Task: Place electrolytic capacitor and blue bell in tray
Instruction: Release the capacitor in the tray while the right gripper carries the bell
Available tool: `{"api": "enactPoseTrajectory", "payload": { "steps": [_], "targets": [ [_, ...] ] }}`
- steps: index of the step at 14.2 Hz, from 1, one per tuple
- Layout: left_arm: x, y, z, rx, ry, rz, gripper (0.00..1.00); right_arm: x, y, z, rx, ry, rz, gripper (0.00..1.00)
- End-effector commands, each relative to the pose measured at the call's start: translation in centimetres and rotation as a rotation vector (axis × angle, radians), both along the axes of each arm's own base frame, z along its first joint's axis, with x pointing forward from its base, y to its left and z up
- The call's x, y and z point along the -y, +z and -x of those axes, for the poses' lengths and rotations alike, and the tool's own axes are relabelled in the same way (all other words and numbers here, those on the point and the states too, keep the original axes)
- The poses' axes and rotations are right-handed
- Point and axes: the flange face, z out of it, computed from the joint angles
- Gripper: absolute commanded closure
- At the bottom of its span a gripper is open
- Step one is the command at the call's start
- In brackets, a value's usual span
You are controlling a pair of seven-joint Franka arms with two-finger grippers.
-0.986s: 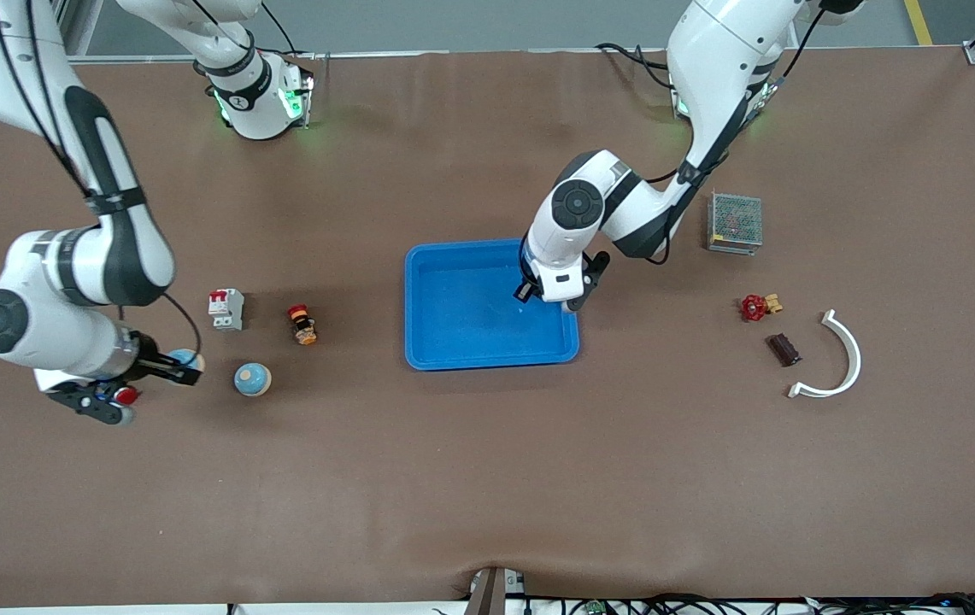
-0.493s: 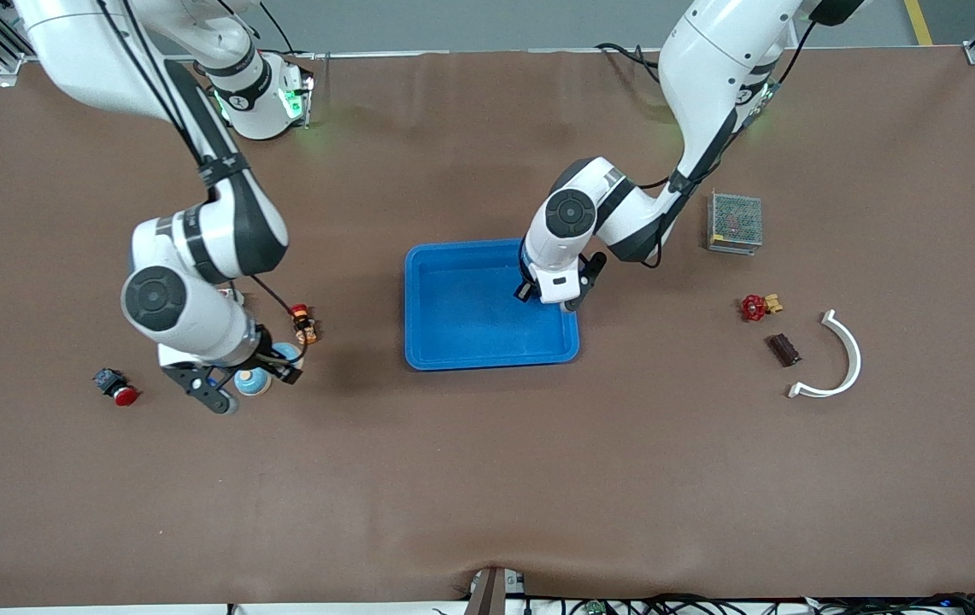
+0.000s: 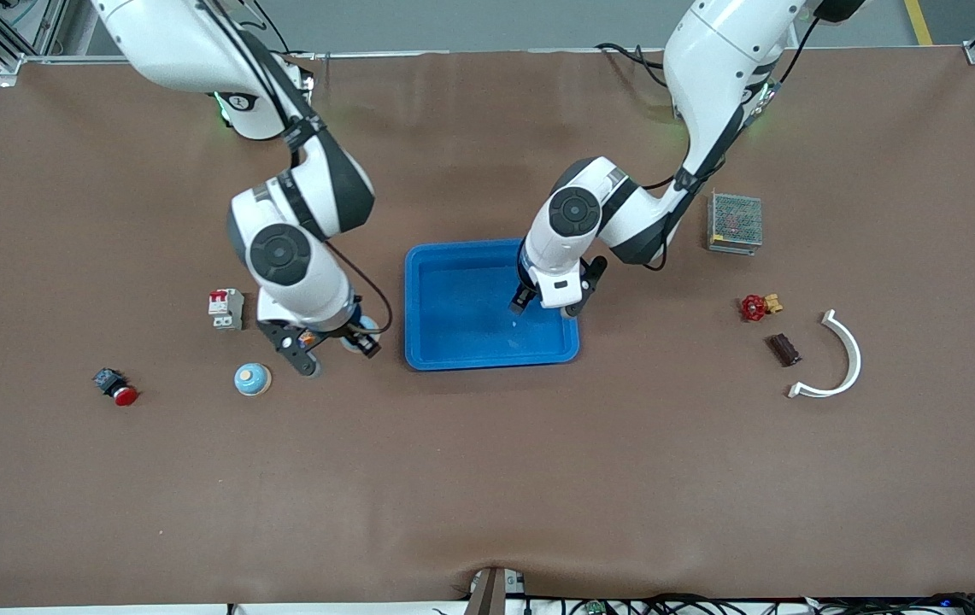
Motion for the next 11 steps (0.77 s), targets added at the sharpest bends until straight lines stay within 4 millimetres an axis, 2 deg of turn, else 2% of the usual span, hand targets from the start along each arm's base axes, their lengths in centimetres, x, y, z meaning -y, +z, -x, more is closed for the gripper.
{"api": "enactPoseTrajectory", "payload": {
  "steps": [1,3,5,8,11],
  "targets": [
    [-2.2,5.2,-3.6,0.01,-0.025,-0.041,0.0,-2.4,0.2,1.7,0.006,-0.064,-0.001,1.0],
    [-3.8,8.3,-6.1,-0.02,-0.046,-0.071,0.0,-4.1,-0.1,3.0,0.002,-0.09,0.002,1.0],
    [-6.7,9.9,-8.2,-0.035,-0.067,-0.081,0.0,-6.1,-0.7,4.5,0.003,-0.107,0.004,1.0],
    [-13.0,10.2,-11.2,-0.053,-0.019,-0.093,0.0,-8.5,-2.3,6.9,0.045,-0.156,-0.035,1.0],
    [-19.1,8.8,-13.7,-0.072,-0.019,-0.088,0.0,-10.0,-3.6,8.9,0.056,-0.184,-0.049,1.0]
  ]
}}
